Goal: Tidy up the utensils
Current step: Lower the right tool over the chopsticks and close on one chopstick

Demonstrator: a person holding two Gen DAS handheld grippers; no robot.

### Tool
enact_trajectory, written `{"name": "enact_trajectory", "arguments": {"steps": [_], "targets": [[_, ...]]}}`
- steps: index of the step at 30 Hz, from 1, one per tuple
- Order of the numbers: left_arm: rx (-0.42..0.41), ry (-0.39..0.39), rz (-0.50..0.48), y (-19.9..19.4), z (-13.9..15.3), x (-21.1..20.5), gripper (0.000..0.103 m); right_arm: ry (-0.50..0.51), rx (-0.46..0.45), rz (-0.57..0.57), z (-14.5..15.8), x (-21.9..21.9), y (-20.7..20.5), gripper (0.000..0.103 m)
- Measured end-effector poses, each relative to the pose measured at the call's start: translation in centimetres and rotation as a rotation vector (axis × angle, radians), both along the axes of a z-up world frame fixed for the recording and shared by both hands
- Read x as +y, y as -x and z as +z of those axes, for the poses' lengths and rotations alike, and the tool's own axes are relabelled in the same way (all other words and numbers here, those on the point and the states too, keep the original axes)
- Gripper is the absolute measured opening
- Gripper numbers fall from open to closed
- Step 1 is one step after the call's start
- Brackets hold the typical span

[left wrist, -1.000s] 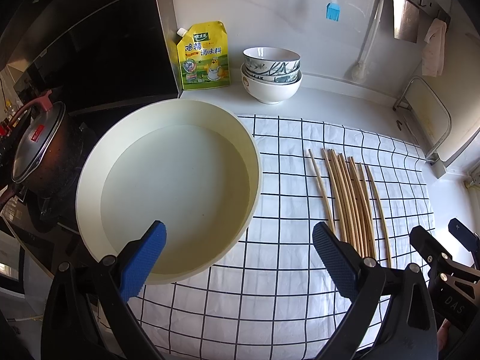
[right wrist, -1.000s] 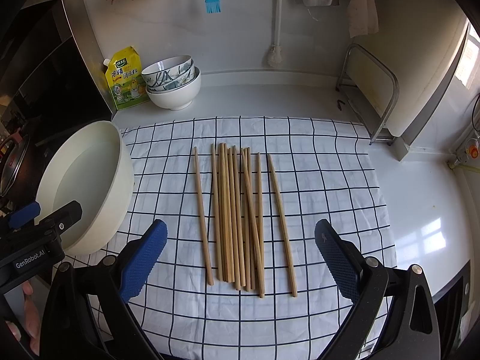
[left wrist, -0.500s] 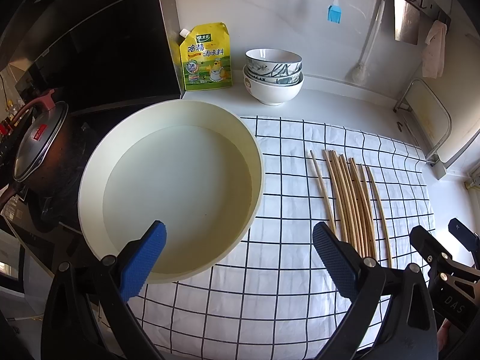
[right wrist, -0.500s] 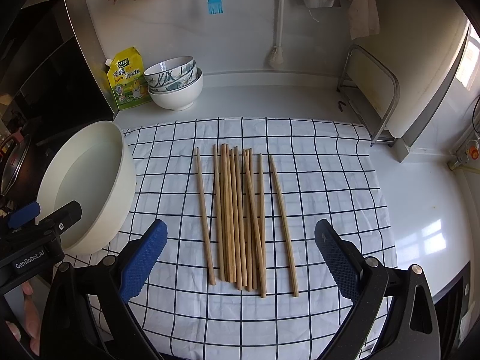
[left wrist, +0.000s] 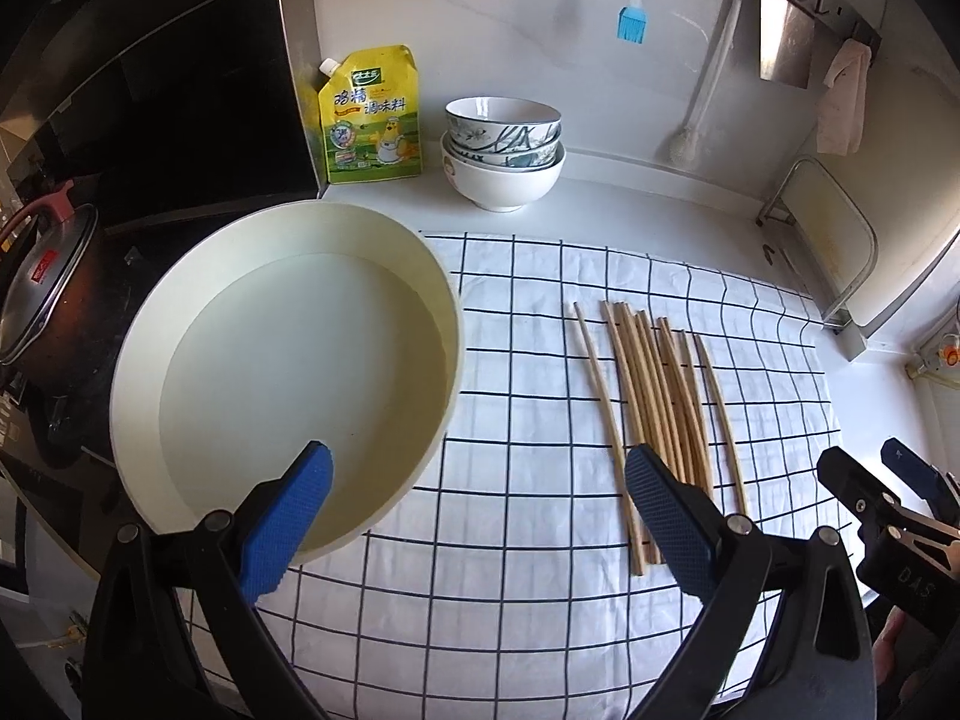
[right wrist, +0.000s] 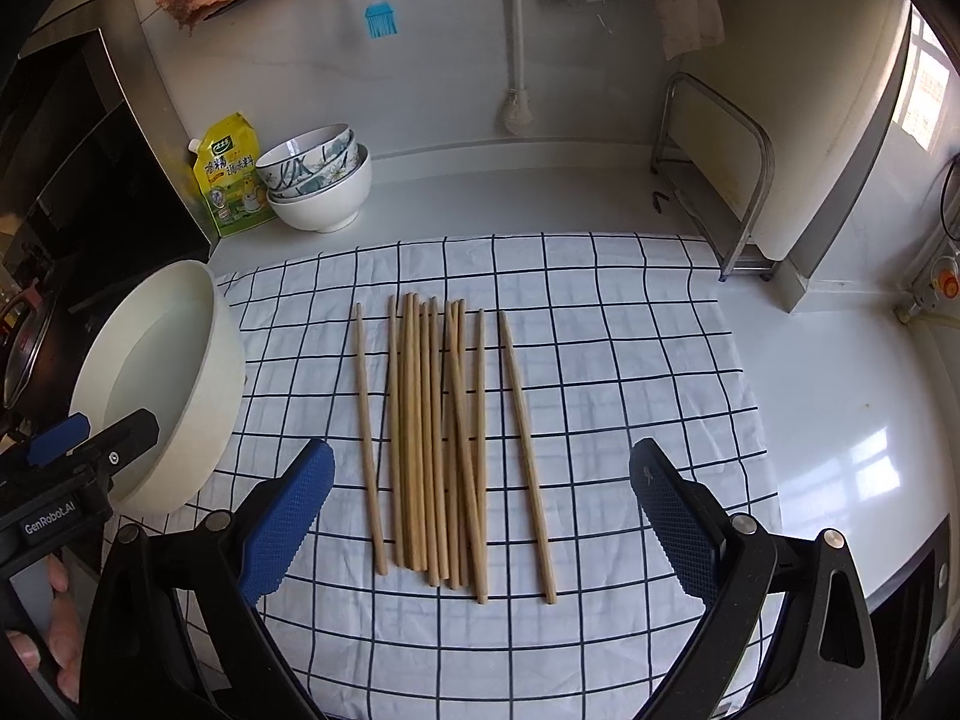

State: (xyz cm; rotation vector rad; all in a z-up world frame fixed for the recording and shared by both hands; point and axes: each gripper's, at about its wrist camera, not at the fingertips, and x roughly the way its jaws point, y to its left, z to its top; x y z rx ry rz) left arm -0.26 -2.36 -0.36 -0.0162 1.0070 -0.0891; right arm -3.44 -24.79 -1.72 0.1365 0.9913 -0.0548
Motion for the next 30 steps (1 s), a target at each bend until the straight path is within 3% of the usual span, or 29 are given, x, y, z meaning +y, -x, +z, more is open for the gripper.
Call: {"name": "enact_trajectory", "arguments": {"steps": [10, 19, 30], "targets": [[0.038, -0.009, -0.026, -1.1, -4.4, -4.8, 0.096, 0.068, 0.044, 0.051, -5.3, -3.9, -1.3, 0.094], [0.122, -0.010, 0.030, -2.1, -8.8, -6.4, 0.096, 0.065, 0.087, 0.073, -10.2, -5.3, -4.0, 0.094], [0.118, -0.005, 0.089, -3.3, -11.8, -6.5, 0.096, 0.147, 0.084, 0.094, -13.3, -5.2, -5.5, 0.094]]}}
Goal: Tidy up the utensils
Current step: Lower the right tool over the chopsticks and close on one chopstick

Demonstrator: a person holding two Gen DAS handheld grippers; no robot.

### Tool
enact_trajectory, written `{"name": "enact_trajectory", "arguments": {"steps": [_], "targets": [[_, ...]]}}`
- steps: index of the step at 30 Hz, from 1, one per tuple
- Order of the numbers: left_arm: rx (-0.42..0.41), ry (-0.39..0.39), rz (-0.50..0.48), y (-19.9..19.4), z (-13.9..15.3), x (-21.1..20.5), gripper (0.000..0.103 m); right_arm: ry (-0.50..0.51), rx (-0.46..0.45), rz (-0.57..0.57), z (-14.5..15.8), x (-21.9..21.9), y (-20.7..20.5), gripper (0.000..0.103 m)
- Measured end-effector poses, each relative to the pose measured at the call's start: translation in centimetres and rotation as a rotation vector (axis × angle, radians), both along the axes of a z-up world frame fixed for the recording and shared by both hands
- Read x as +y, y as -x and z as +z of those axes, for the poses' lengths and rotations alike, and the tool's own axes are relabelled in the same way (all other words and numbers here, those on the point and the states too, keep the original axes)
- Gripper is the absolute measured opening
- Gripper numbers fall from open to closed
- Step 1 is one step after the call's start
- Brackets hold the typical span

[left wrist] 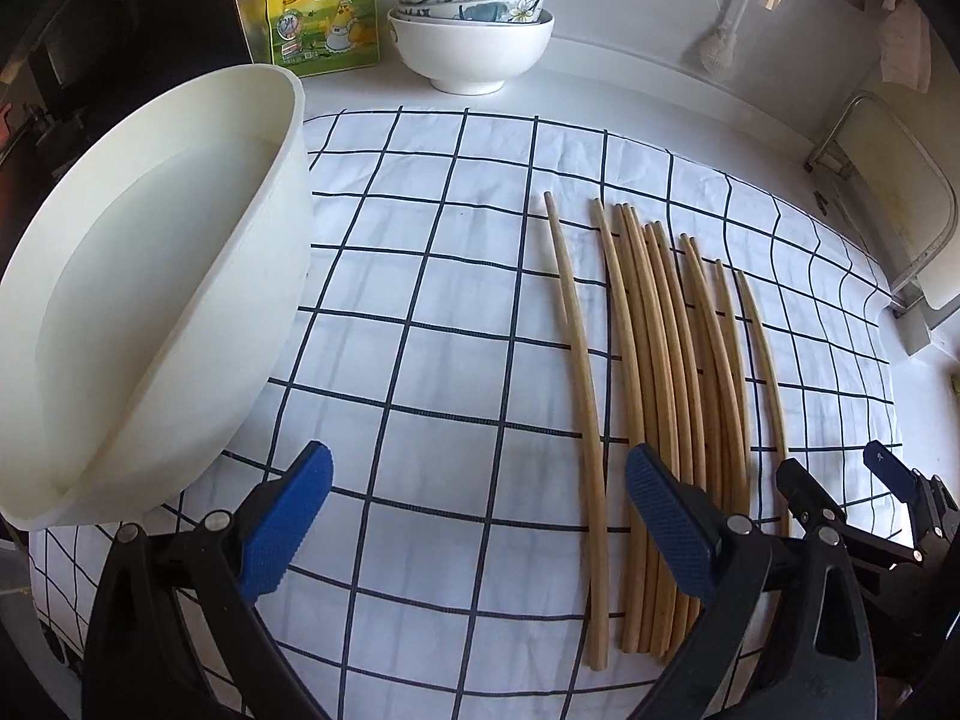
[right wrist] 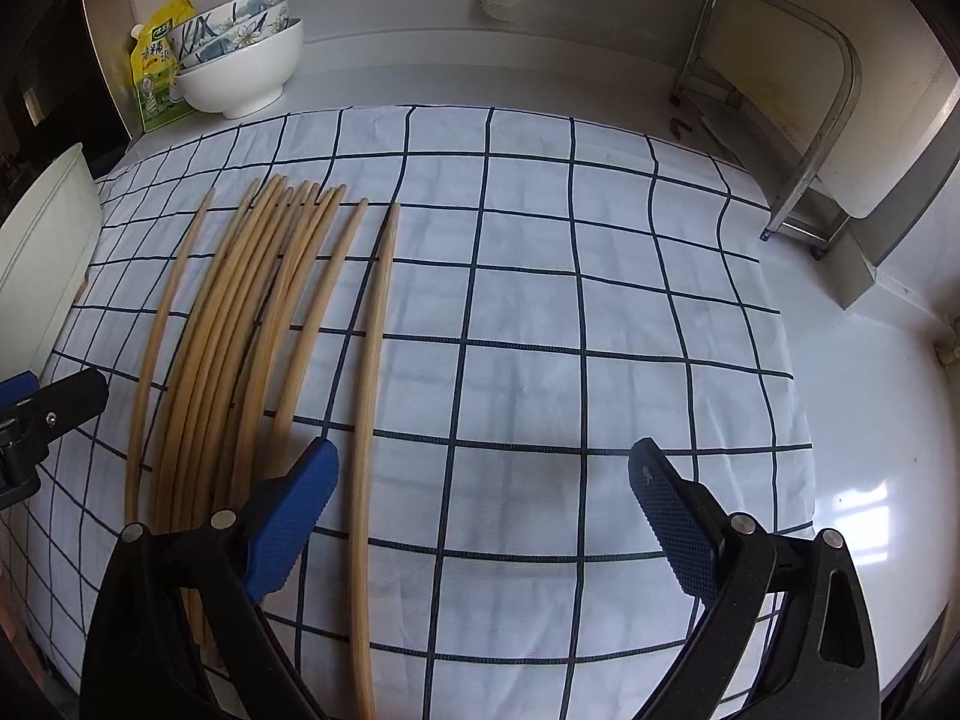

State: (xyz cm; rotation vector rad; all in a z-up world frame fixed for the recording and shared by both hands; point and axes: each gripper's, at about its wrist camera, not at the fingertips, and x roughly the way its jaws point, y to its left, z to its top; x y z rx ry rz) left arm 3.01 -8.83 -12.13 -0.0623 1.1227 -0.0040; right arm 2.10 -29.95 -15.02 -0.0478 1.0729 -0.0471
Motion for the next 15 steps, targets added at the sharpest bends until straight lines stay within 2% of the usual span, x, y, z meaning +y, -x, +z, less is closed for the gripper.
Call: {"name": "enact_trajectory", "arguments": {"steps": [5, 9, 13, 15], "targets": [[-0.011, -0.045, -0.014, -0.5, -0.5, -1.1, 0.096, 0.008, 0.003, -0.004, -0.5, -0.6, -0.3, 0.094], [0.014, -0.081, -0.012, -0.8, -1.1, -1.5, 0.096, 0.001, -0.008, -0.026, -0.6, -1.3, -0.2, 0.094], [0.024, -0.071, 0.017, -0.8, -1.6, -0.8, 0.096, 0.000, -0.019, -0.017, -0.6, -1.2, 0.1, 0.094], [0.033, -0.056, 0.018, -0.9, -1.8, -0.9, 0.096, 0.004, -0.025, -0.006, -0.6, -1.0, 0.3, 0.090]]}}
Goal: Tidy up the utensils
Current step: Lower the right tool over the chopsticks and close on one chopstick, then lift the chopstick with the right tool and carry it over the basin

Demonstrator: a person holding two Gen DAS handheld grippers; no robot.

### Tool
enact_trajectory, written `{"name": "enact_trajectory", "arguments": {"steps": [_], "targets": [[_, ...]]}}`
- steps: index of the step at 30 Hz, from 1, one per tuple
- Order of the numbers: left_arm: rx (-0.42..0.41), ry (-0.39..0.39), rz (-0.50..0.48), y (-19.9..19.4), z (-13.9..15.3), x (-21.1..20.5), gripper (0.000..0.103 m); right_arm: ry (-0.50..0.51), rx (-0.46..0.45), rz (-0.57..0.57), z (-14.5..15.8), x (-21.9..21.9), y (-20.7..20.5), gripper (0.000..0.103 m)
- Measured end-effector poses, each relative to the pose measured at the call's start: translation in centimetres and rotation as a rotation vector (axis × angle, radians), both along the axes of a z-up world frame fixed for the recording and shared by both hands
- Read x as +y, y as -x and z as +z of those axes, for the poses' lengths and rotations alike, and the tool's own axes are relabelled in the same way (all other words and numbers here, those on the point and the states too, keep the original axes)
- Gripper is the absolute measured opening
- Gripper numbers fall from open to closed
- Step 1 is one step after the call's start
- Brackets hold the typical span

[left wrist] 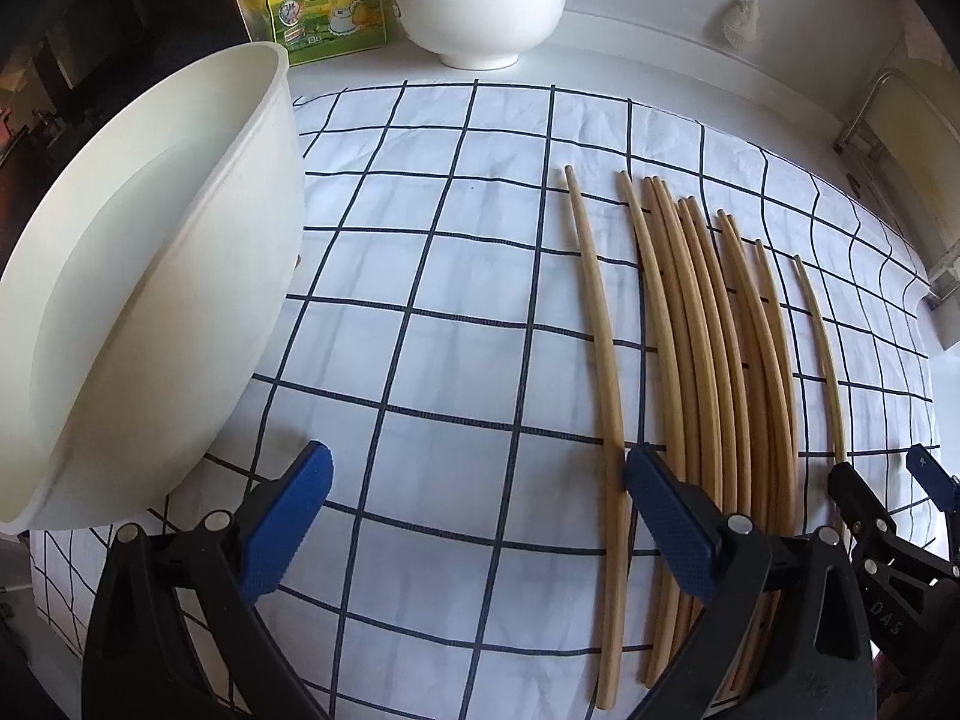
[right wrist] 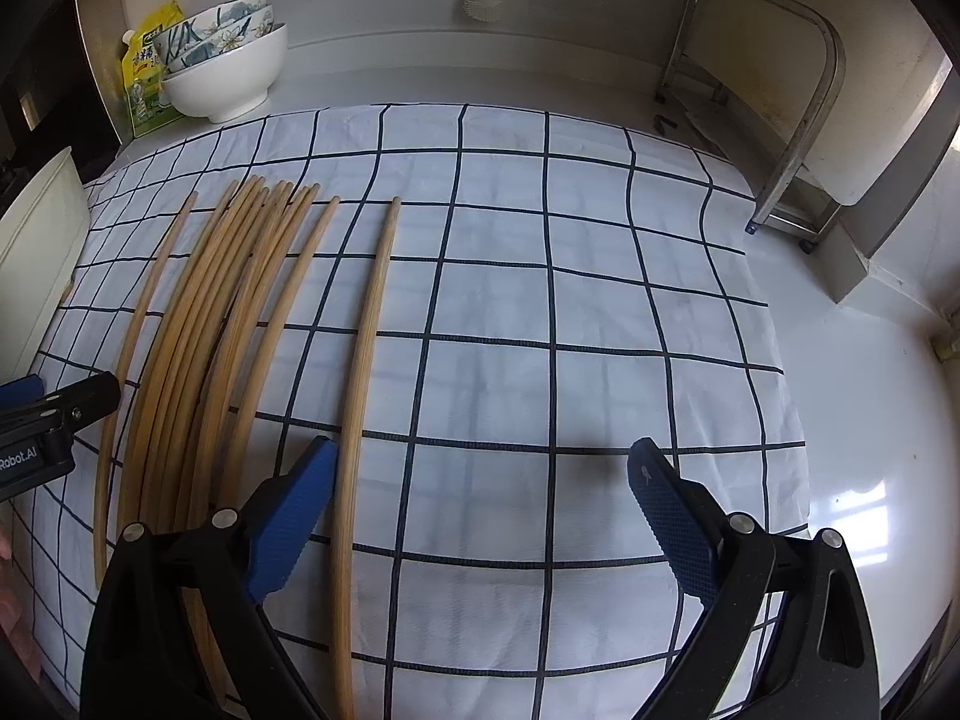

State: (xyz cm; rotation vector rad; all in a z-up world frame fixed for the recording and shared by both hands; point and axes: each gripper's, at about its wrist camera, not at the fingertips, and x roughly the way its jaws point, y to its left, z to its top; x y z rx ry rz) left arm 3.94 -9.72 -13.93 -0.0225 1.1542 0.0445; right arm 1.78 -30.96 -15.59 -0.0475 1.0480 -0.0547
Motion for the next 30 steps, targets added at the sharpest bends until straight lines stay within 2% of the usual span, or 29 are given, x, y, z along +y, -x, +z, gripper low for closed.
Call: {"name": "enact_trajectory", "arguments": {"steps": [4, 7, 10, 11, 12, 13, 14, 15, 22, 25, 30], "targets": [[0.009, -0.027, 0.004, -0.1, -0.4, -0.1, 0.097, -0.012, -0.014, 0.037, 0.2, 0.8, 0.3, 0.075], [0.003, -0.010, -0.005, 0.0, -0.4, -0.1, 0.092, -0.012, -0.027, 0.073, 0.4, 1.5, 0.5, 0.059], [-0.017, 0.001, -0.044, -0.1, 0.0, -0.8, 0.067, -0.041, -0.023, 0.107, 0.4, 2.1, 0.4, 0.038], [-0.018, 0.003, -0.063, -0.1, 0.2, -1.2, 0.052, -0.054, -0.018, 0.118, 0.5, 2.3, 0.4, 0.031], [-0.016, 0.007, -0.079, -0.1, 0.3, -1.6, 0.034, -0.055, -0.012, 0.124, 0.6, 2.5, 0.3, 0.026], [-0.013, 0.013, -0.091, -0.2, 0.4, -1.9, 0.024, -0.061, -0.005, 0.131, 0.6, 2.7, 0.2, 0.023], [-0.006, 0.020, -0.102, -0.5, 0.4, -2.0, 0.007, -0.066, 0.001, 0.129, 0.7, 2.7, 0.0, 0.012], [-0.002, 0.021, -0.106, -0.5, 0.3, -2.1, 0.007, -0.076, 0.008, 0.122, 0.7, 2.6, -0.1, 0.006], [0.026, 0.087, -0.111, -0.6, 1.2, -0.6, 0.007, -0.182, 0.036, 0.071, 1.6, 1.5, 0.1, 0.006], [-0.005, 0.125, -0.135, -0.3, 3.6, -0.3, 0.007, -0.196, 0.010, 0.065, 3.7, 1.9, 0.6, 0.006], [-0.121, 0.142, -0.174, 0.6, 8.9, 1.4, 0.007, -0.233, -0.061, 0.076, 8.6, 4.2, 0.6, 0.006]]}}
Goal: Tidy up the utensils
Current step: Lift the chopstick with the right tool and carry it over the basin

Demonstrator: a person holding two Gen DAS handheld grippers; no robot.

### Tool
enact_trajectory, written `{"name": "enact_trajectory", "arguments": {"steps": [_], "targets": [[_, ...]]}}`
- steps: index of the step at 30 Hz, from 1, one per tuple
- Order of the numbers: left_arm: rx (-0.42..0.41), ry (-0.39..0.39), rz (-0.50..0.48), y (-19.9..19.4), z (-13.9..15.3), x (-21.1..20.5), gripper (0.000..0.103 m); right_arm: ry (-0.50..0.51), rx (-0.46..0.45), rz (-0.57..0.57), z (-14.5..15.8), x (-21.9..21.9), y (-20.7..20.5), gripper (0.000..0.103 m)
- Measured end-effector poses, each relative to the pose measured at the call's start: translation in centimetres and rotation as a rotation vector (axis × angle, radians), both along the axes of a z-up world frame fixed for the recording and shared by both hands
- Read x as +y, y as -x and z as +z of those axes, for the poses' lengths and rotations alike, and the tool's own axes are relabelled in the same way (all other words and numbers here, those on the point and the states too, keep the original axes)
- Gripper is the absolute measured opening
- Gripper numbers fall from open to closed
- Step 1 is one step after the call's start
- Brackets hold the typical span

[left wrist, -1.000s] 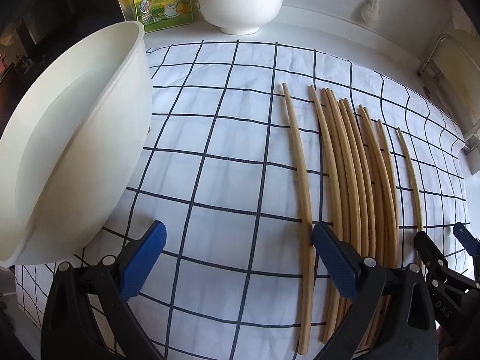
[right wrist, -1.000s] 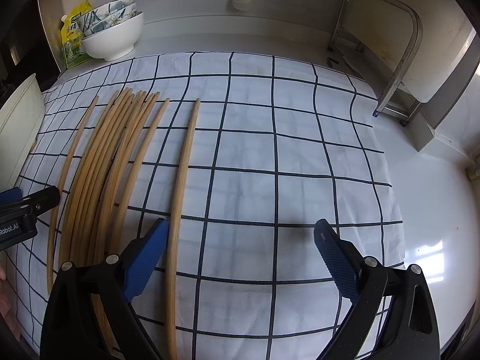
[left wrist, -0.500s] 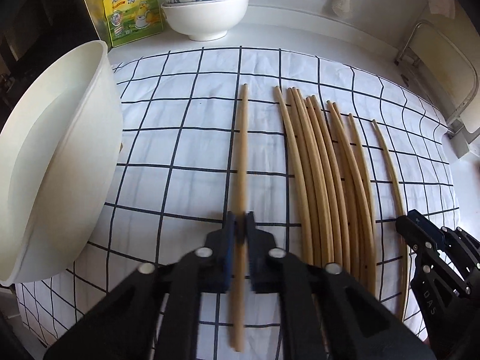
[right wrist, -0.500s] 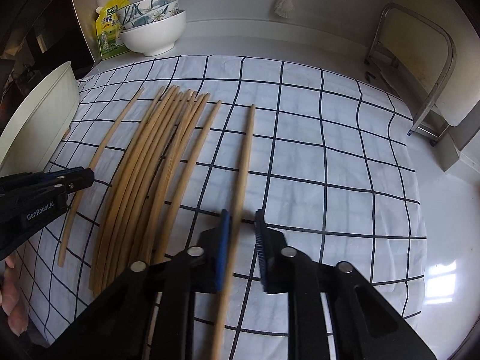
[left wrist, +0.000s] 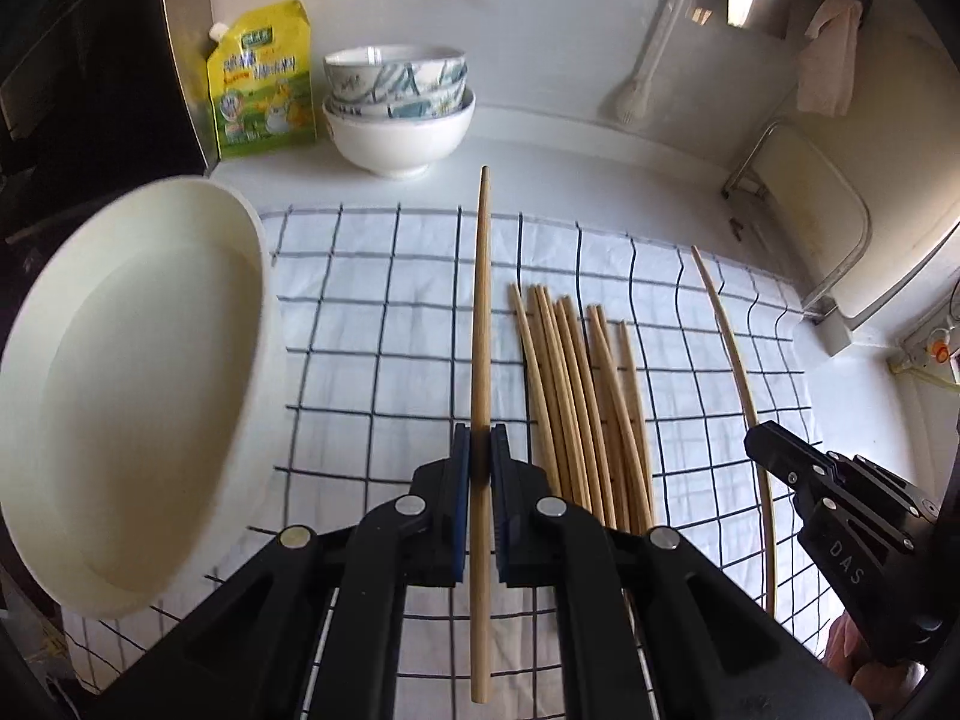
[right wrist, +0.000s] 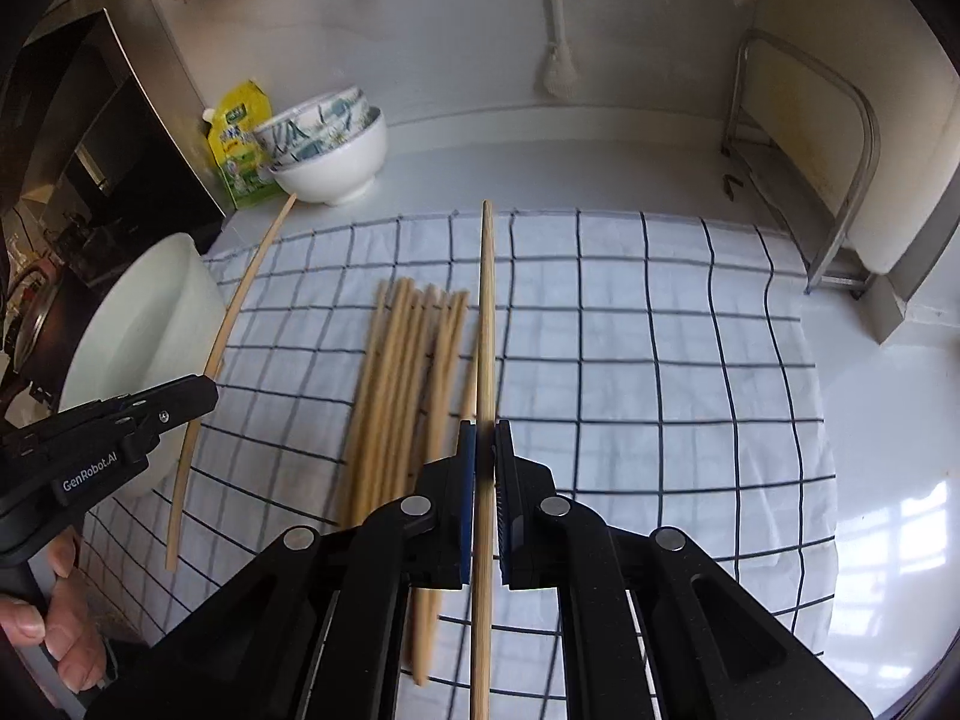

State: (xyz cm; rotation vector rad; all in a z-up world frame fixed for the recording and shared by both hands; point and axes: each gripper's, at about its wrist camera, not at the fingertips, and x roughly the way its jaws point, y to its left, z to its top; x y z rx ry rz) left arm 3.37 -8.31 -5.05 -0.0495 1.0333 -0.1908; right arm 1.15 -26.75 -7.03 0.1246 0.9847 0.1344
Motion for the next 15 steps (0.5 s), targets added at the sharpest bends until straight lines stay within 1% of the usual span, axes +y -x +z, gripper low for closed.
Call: {"name": "enact_trajectory", "arguments": {"steps": [3, 7, 10, 15], "targets": [[-0.085, -0.021, 0.022, 0.0, 3.3, 2.9, 0.007, -0.014, -0.044, 0.040, 2.8, 2.9, -0.5, 0.006], [-0.140, -0.074, 0.072, -0.6, 5.3, 7.7, 0.007, -0.038, -0.077, 0.115, 5.0, 7.6, -2.0, 0.006], [-0.122, -0.104, 0.104, -0.9, 5.5, 12.5, 0.007, -0.058, -0.074, 0.173, 5.1, 12.0, -3.7, 0.006], [-0.065, -0.125, 0.173, -2.0, 4.1, 19.6, 0.007, -0.082, -0.042, 0.266, 4.1, 19.1, -5.3, 0.006]]}}
